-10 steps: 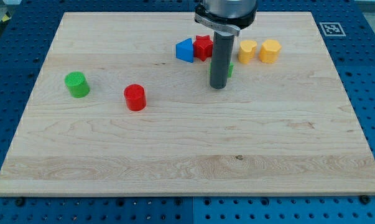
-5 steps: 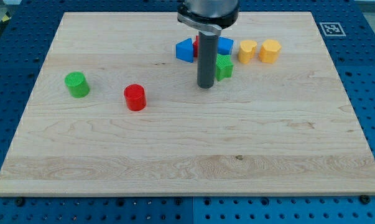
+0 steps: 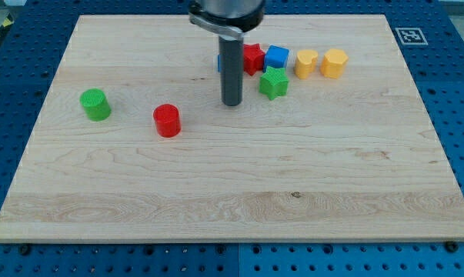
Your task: Push the green star into the blue cube
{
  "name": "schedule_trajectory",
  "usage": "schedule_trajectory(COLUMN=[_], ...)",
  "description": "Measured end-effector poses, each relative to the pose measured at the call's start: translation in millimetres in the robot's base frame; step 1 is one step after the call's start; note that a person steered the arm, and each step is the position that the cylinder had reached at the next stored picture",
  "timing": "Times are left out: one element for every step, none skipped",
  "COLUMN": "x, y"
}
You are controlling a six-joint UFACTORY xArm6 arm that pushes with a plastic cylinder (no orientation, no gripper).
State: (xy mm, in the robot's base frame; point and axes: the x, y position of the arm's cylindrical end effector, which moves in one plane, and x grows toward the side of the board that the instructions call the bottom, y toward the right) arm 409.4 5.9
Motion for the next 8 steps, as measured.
schedule_trajectory(x=[0.0, 0.0, 0.0, 0.0, -1.0, -7.4, -14.0, -13.1], y=[31.9, 57.3, 75.8, 76.2, 76.1, 76.1, 76.1, 76.1])
